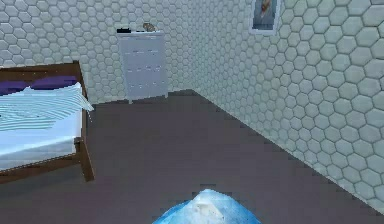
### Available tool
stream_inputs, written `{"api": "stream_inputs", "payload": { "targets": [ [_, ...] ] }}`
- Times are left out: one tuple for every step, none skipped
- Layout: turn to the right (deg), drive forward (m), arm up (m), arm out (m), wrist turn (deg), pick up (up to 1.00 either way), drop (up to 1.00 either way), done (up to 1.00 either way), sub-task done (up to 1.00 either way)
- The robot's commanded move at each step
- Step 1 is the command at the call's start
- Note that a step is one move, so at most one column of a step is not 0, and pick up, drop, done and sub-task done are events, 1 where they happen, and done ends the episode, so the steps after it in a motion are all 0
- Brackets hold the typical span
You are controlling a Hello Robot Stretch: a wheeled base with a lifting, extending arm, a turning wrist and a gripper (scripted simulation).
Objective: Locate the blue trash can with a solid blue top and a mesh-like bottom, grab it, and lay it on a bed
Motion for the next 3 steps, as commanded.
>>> {"api": "stream_inputs", "payload": {
  "targets": [
    [-12.0,0.0,0.0,0.0,0.0,0.0,0.0,0.0,0.0],
    [0.0,1.0,0.0,0.0,0.0,0.0,0.0,0.0,0.0],
    [0.0,0.55,0.0,0.0,0.0,0.0,0.0,0.0,0.0]
  ]
}}
